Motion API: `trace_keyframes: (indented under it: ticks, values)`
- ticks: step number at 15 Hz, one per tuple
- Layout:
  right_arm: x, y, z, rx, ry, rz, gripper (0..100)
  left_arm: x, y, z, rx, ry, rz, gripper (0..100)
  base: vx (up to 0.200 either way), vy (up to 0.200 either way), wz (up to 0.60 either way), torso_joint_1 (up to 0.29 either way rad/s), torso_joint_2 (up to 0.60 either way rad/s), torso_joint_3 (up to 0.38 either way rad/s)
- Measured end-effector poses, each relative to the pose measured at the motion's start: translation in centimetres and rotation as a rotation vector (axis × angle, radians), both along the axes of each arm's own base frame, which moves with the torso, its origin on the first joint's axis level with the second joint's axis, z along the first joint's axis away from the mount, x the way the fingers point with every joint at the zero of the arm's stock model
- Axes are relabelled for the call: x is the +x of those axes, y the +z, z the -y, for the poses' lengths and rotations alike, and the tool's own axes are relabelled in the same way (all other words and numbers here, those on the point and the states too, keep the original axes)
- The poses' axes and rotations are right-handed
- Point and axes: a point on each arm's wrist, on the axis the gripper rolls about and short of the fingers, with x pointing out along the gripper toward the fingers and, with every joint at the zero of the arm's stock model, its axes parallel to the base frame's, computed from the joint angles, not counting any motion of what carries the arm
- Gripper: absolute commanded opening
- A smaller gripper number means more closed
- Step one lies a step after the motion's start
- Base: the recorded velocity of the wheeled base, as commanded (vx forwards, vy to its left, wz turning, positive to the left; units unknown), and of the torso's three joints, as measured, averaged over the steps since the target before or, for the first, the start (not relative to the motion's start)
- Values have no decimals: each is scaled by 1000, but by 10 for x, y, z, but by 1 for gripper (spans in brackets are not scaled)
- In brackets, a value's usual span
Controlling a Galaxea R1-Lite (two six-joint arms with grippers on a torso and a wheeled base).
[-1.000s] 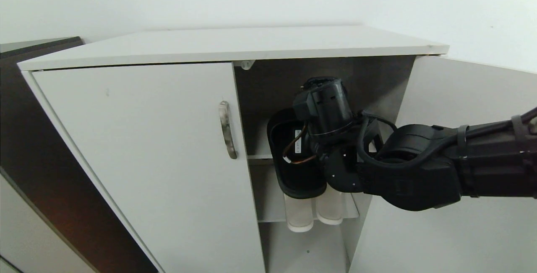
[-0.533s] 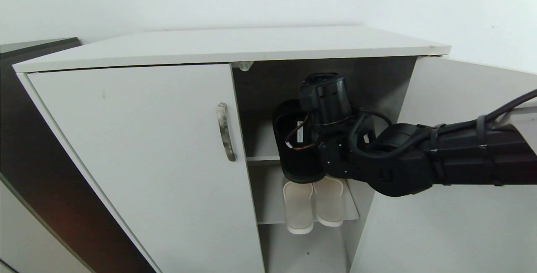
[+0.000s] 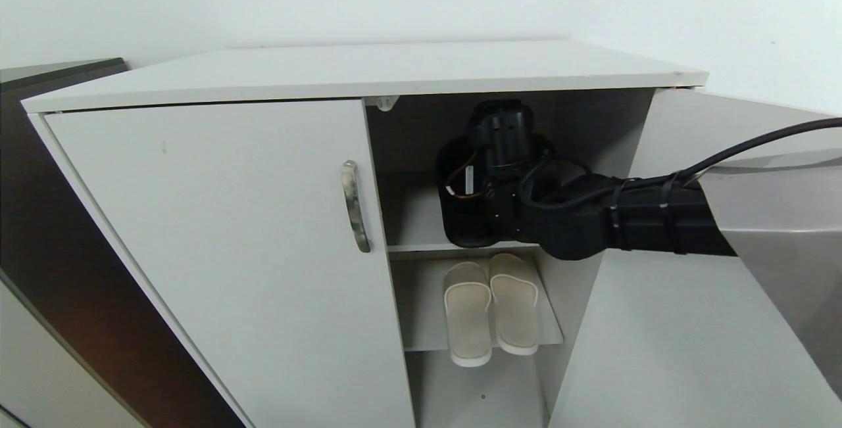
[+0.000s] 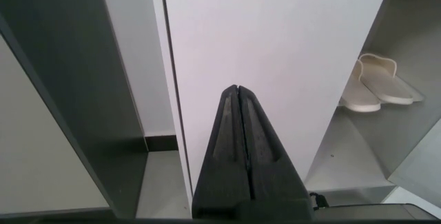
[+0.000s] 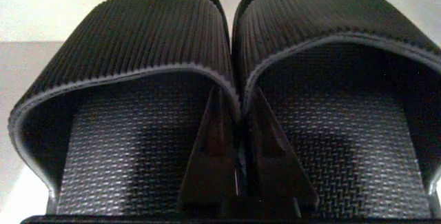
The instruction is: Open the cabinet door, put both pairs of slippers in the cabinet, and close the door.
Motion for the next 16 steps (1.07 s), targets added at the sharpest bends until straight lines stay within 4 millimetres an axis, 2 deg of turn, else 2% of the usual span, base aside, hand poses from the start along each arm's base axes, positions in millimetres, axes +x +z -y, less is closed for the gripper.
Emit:
trace_keyframes:
  ticks: [5, 6, 12, 14, 16]
  values:
    - [18, -12, -8, -27, -12, -30, 0, 0, 0, 0, 0, 0, 0, 0, 0, 0, 0, 0, 0, 0]
    - [20, -14, -9, -28, -13, -31, 100, 0, 0, 0, 0, 1, 0, 0, 0, 0, 0, 0, 0, 0]
    - [20, -22, -10, -35, -13, -46, 100, 0, 0, 0, 0, 0, 0, 0, 0, 0, 0, 0, 0, 0]
    - [7, -20, -6, -51, -2, -68, 100, 0, 0, 0, 0, 0, 0, 0, 0, 0, 0, 0, 0, 0]
    - [-14, -11, -1, -43, 19, -80, 100, 0, 0, 0, 0, 0, 0, 0, 0, 0, 0, 0, 0, 0]
